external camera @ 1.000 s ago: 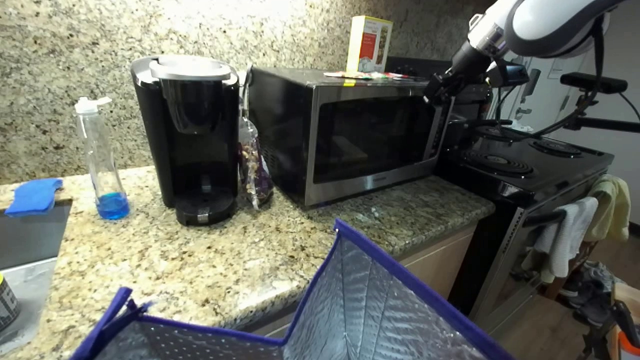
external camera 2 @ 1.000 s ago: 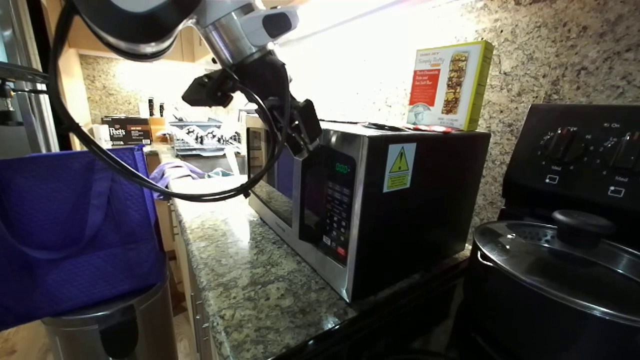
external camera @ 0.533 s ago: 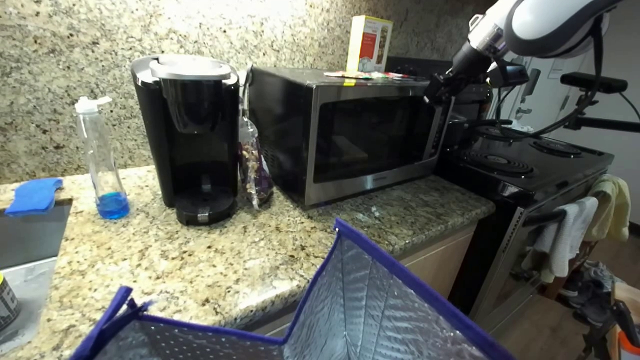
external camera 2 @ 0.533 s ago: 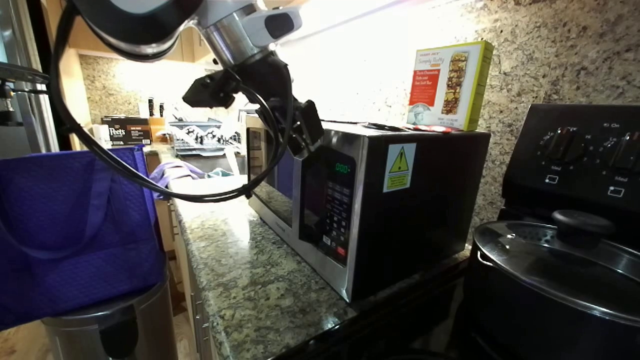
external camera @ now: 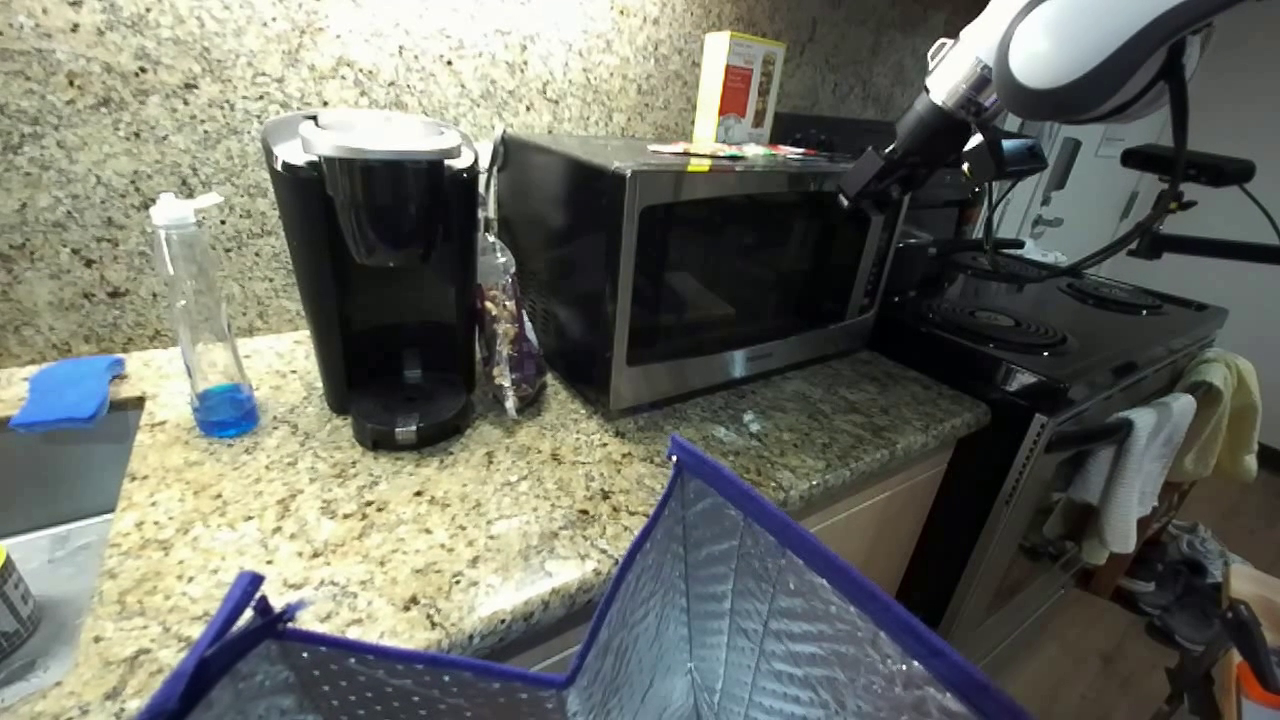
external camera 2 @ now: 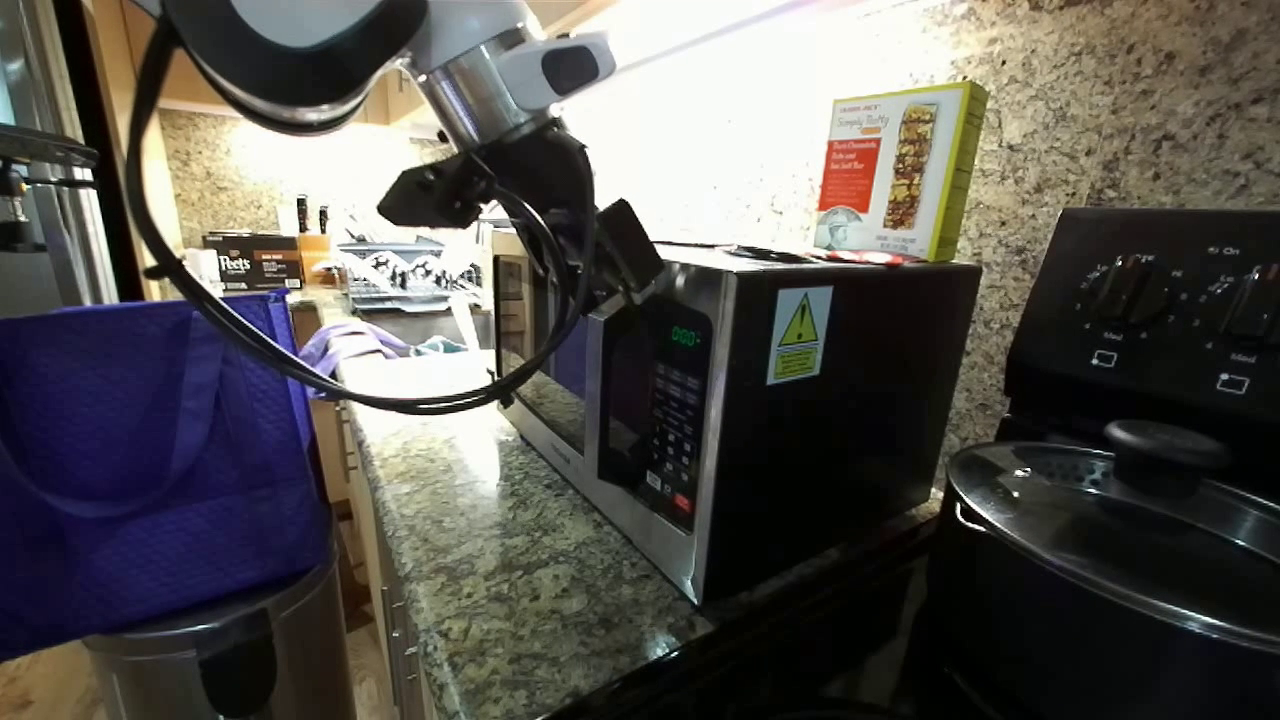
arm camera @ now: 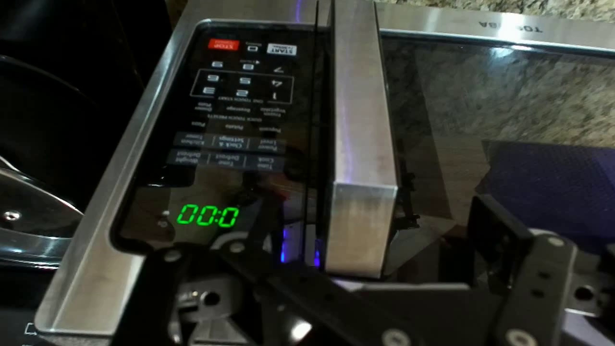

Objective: Open the microwave door

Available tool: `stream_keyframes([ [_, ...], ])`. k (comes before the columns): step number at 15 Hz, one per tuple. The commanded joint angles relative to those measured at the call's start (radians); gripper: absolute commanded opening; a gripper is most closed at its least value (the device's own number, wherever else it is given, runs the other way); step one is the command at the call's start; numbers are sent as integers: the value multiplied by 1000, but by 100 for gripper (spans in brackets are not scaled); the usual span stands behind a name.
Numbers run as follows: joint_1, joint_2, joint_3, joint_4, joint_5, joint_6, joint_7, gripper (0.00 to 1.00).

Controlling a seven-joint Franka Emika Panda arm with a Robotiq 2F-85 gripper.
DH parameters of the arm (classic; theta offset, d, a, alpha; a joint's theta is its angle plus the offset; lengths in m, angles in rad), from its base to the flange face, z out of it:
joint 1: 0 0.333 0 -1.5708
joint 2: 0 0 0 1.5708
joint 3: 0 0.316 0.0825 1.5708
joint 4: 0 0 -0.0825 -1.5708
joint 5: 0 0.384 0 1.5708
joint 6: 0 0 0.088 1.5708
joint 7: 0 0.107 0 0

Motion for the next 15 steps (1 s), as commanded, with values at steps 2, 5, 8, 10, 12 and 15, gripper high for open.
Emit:
stream_keyframes([
  [2, -18, 51, -5, 49, -20, 13, 26, 100],
  [5, -18, 61, -5, 62, -12, 10, 33, 75],
  [8, -18, 55, -4, 64, -15, 0, 43, 62],
  [10, -17, 51, -1, 62, -15, -11, 52, 49],
  [12, -19, 46, -1, 58, -20, -19, 68, 35],
  [15, -21, 36, -7, 49, -11, -27, 78, 18],
])
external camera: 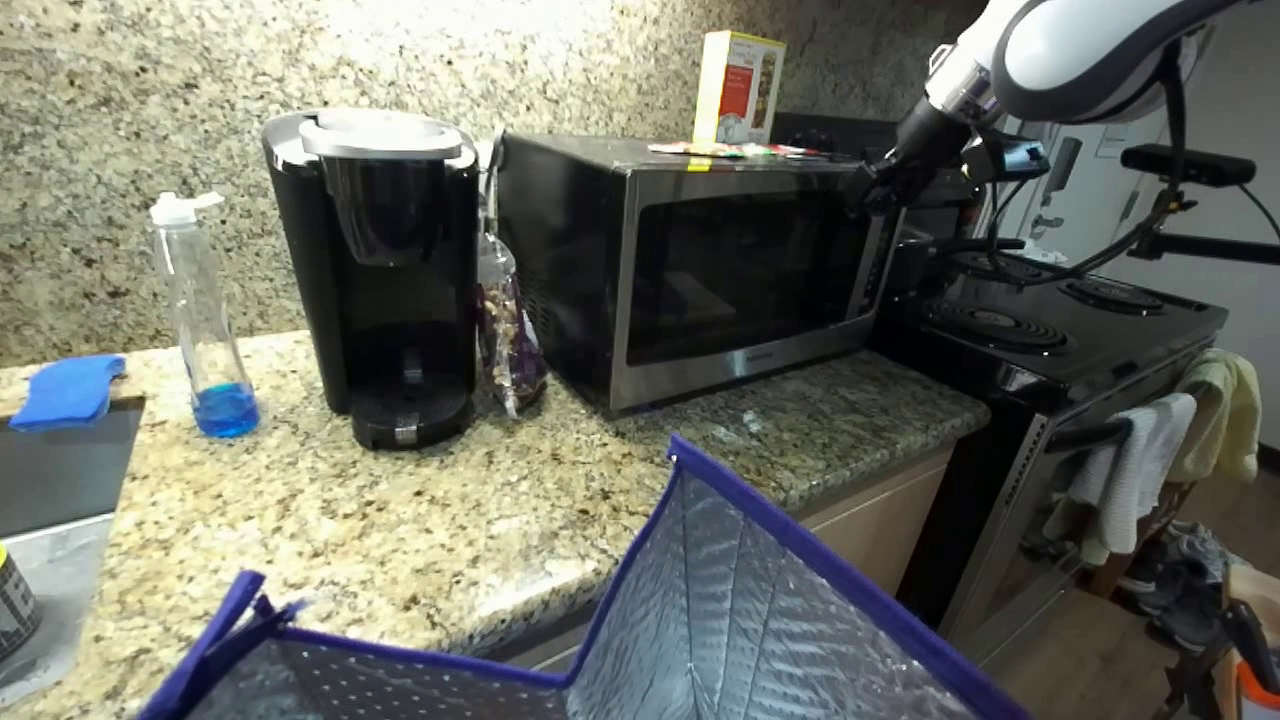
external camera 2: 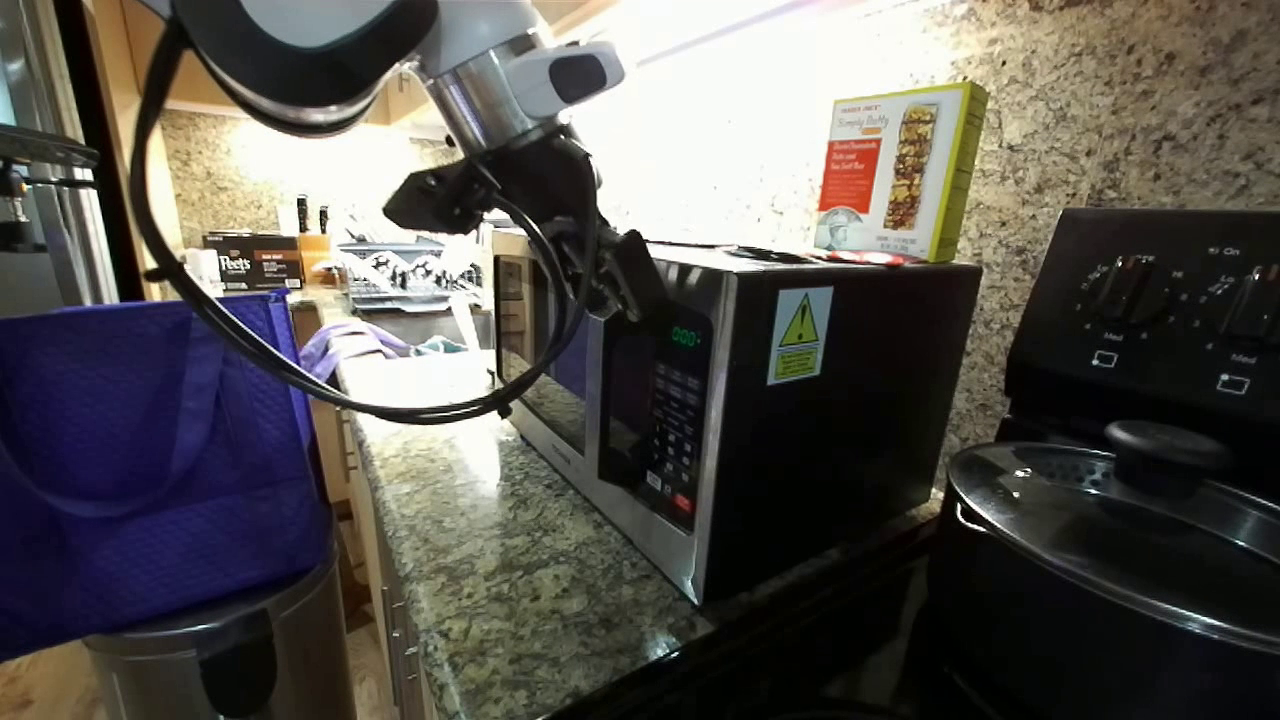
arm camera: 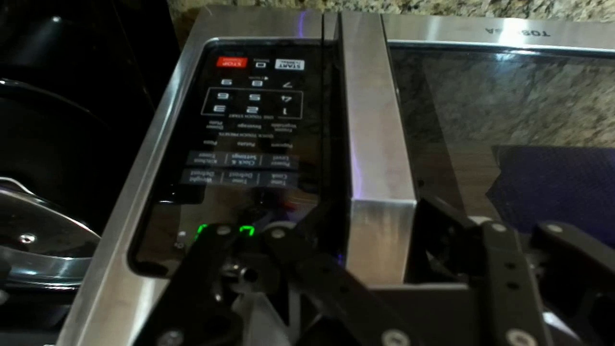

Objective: Open the microwave door

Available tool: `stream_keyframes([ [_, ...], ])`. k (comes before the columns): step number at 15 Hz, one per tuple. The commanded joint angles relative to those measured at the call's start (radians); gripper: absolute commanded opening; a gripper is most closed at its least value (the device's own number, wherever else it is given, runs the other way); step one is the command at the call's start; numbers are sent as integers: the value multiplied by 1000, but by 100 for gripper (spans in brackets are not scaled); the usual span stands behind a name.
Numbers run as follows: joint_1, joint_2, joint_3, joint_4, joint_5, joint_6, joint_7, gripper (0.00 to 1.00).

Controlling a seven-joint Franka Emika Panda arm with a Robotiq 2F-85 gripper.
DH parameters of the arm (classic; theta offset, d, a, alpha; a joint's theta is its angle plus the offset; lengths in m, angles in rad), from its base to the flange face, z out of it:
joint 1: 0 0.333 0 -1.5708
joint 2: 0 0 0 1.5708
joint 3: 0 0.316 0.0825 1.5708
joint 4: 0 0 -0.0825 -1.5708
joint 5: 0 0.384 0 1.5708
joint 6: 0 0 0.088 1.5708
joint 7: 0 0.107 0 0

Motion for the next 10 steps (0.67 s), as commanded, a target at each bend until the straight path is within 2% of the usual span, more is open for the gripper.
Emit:
stream_keyframes([
  [1, -16, 23, -3, 33, -7, 0, 52, 13],
  [10, -19, -66, 0, -47, -25, -15, 148, 14],
])
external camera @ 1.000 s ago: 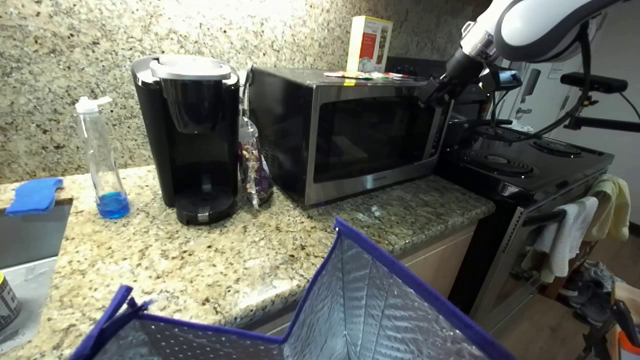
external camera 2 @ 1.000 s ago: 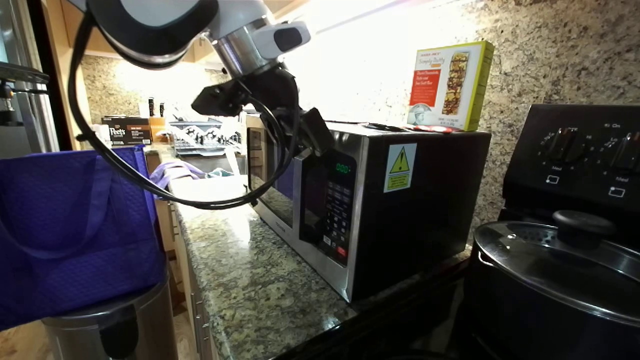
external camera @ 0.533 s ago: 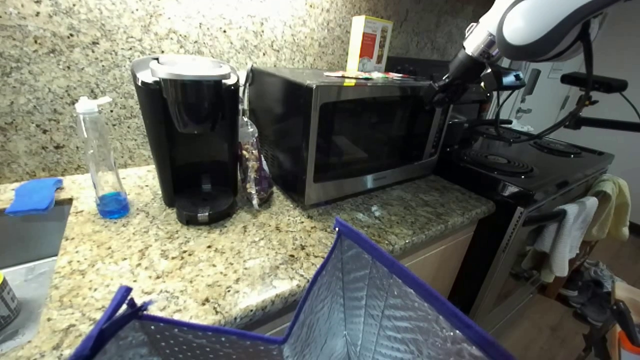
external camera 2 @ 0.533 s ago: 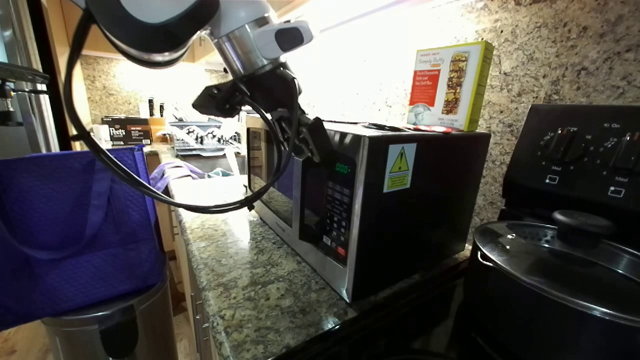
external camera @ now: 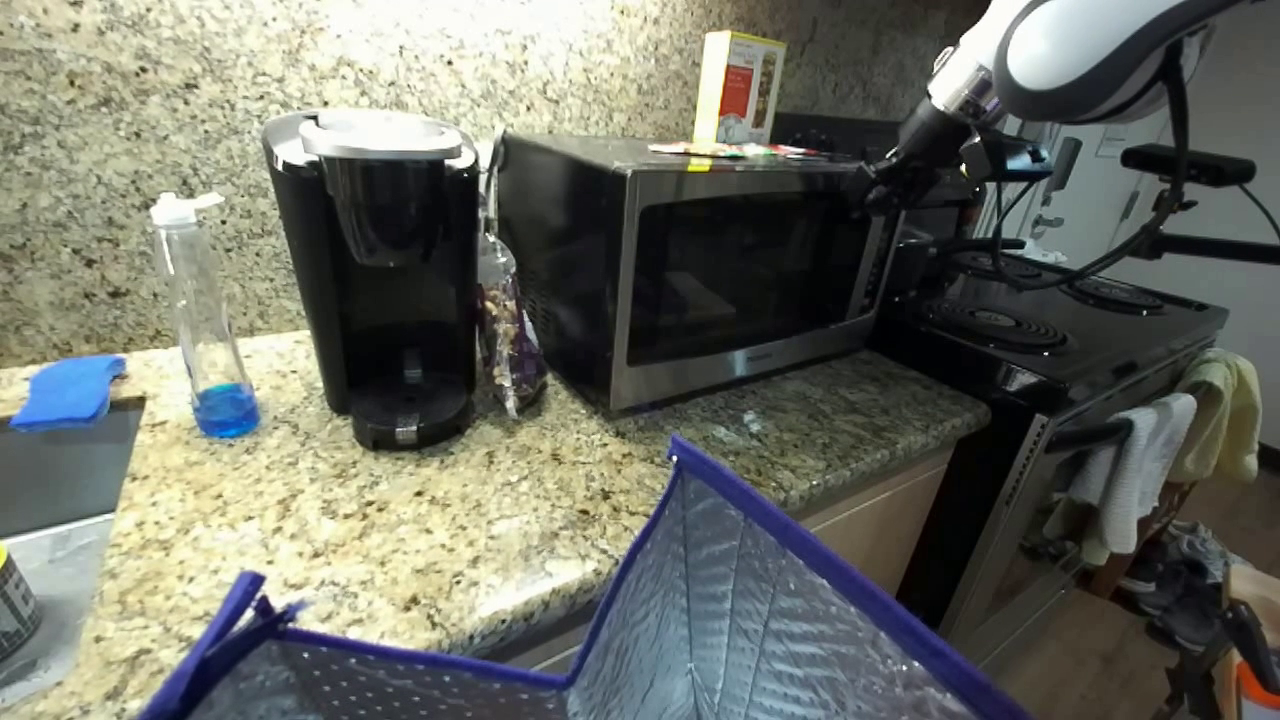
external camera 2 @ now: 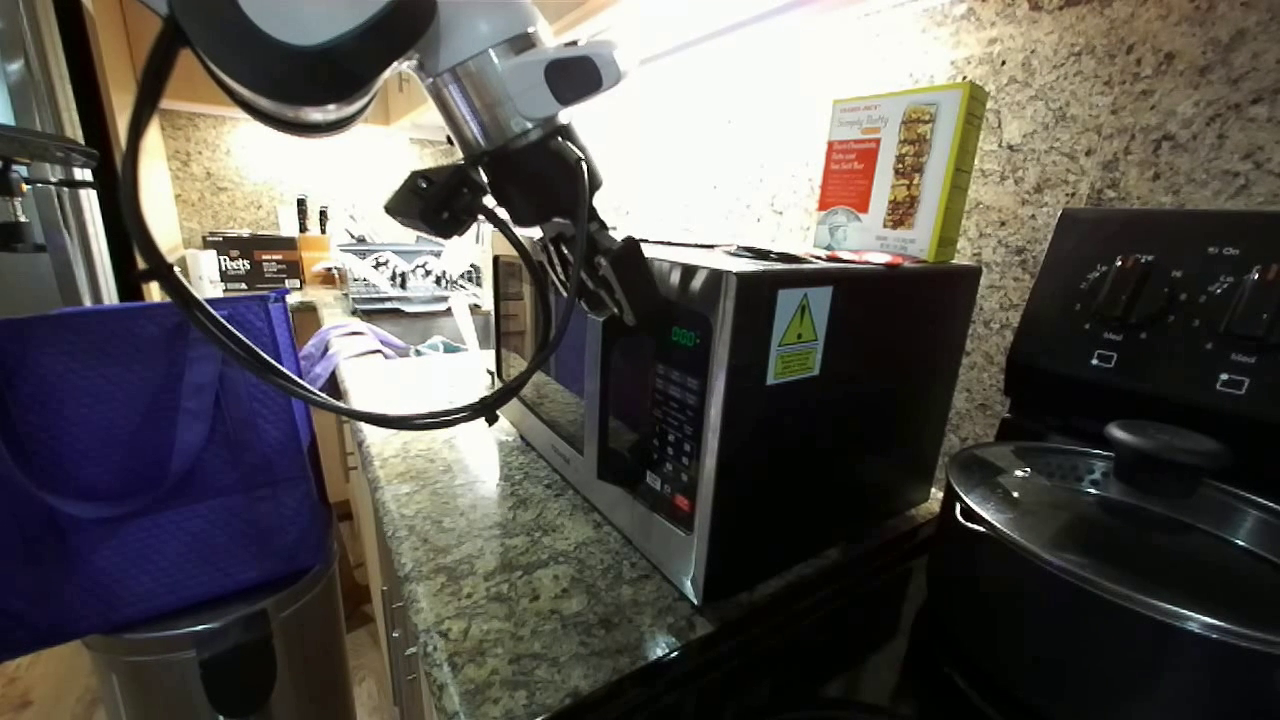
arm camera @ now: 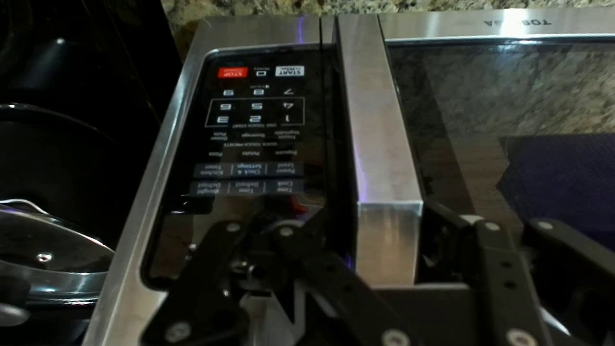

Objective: Open the microwave door

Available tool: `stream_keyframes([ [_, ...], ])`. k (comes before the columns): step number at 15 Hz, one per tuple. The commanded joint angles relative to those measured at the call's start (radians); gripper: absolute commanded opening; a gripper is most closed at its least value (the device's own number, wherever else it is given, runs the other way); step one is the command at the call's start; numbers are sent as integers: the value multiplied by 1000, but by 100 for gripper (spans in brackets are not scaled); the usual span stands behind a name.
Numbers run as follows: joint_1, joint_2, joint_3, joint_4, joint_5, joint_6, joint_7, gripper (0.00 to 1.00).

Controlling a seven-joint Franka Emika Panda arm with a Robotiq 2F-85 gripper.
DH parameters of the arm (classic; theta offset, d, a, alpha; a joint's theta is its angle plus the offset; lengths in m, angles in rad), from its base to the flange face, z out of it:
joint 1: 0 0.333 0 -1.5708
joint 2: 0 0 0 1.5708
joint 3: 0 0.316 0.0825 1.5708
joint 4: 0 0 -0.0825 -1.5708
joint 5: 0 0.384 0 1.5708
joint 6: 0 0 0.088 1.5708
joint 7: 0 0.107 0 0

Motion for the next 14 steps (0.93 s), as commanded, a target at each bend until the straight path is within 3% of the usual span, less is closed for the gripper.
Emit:
stream_keyframes([
  [1, -17, -76, 6, -59, -27, -10, 94, 14],
  [7, -35, -174, 25, -150, -137, -45, 249, 14],
  [10, -41, -249, 51, -207, -113, -98, 296, 14],
  [11, -54, -265, 64, -211, -124, -135, 332, 58],
  [14, -51, -326, 75, -217, -91, -248, 321, 72],
])
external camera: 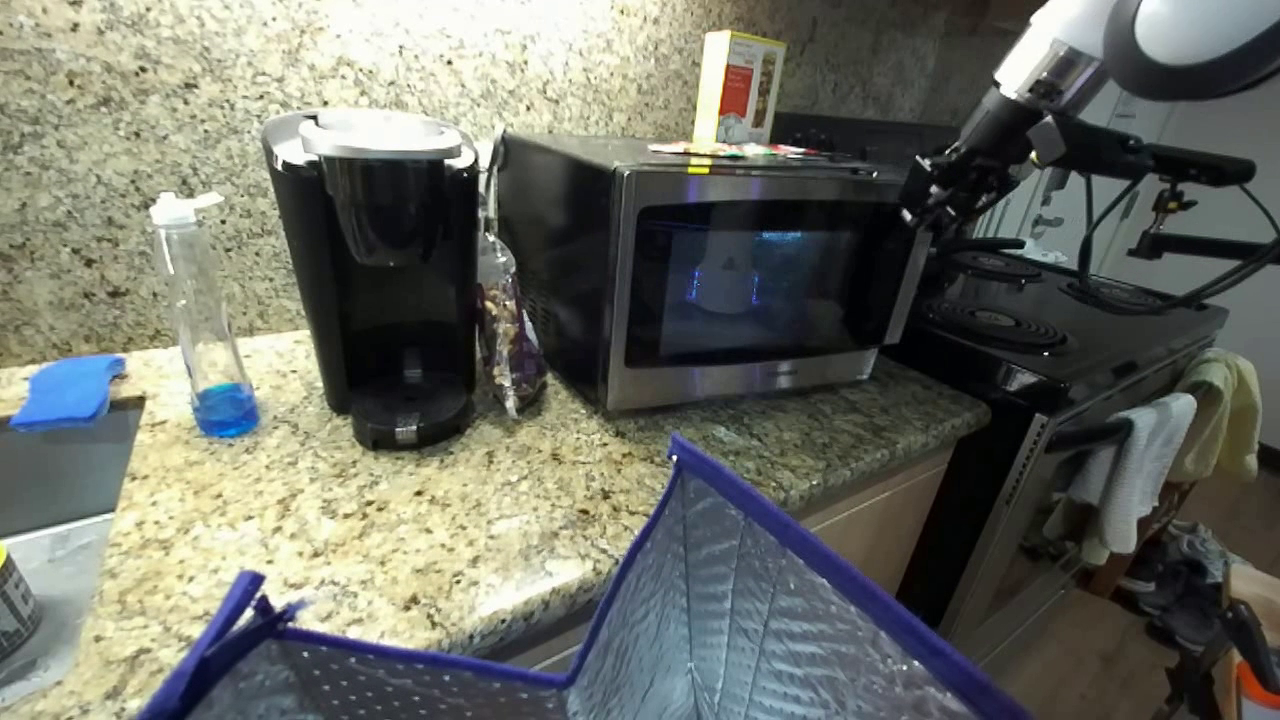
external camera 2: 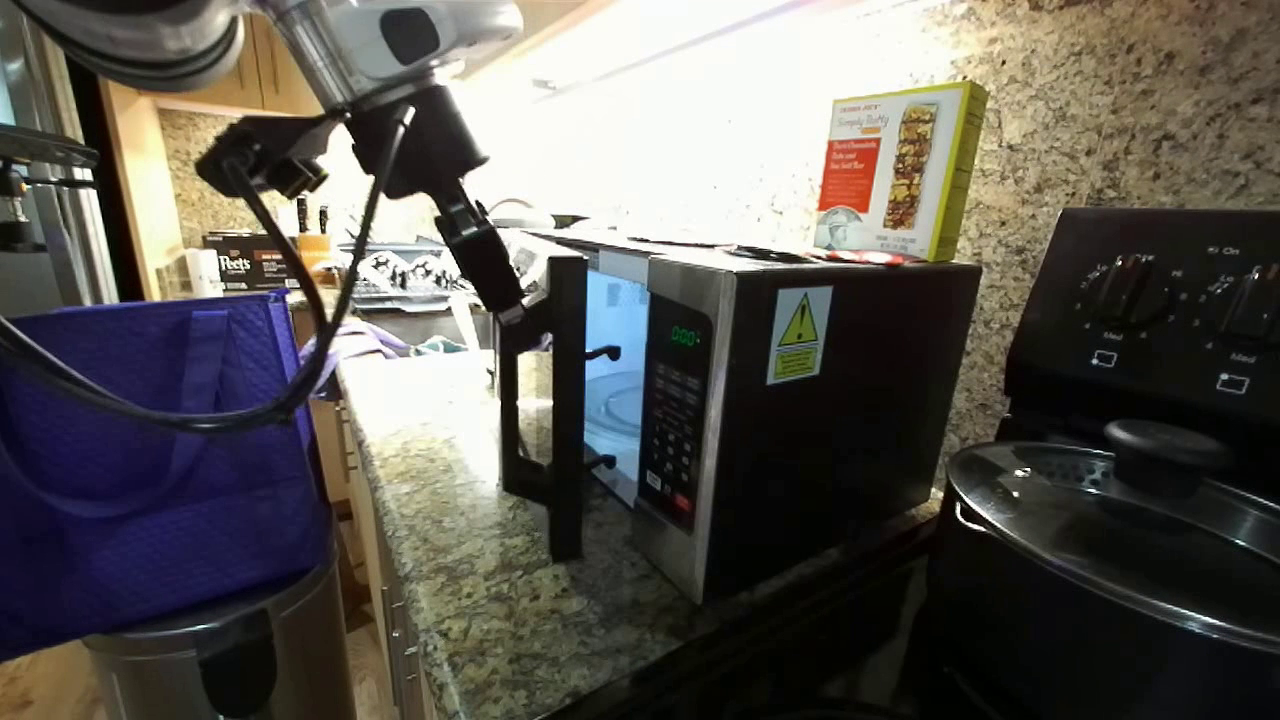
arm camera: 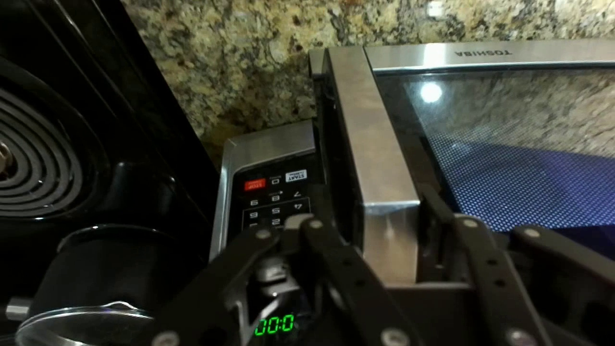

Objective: Open the microwave door

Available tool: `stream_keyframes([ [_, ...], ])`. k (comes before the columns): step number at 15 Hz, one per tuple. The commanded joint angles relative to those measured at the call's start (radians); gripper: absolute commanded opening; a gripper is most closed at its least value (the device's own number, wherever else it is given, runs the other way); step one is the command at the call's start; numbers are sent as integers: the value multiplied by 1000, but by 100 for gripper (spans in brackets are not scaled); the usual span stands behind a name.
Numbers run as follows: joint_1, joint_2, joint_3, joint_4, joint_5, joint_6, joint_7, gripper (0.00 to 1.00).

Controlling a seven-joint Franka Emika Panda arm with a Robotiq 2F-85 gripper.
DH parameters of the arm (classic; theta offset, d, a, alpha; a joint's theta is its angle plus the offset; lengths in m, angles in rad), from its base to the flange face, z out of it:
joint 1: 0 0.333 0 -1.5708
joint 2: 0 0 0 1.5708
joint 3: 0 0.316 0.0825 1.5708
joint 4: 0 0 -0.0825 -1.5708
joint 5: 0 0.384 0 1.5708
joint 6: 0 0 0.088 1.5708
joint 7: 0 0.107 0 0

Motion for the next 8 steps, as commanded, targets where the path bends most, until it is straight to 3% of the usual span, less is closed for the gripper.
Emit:
stream_keyframes([
  [1, -21, -101, 23, -26, 22, -128, 7, 77],
  [4, 2, -146, 14, -22, 70, -203, -31, 98],
  [8, 14, -198, 18, -16, 86, -311, -67, 100],
])
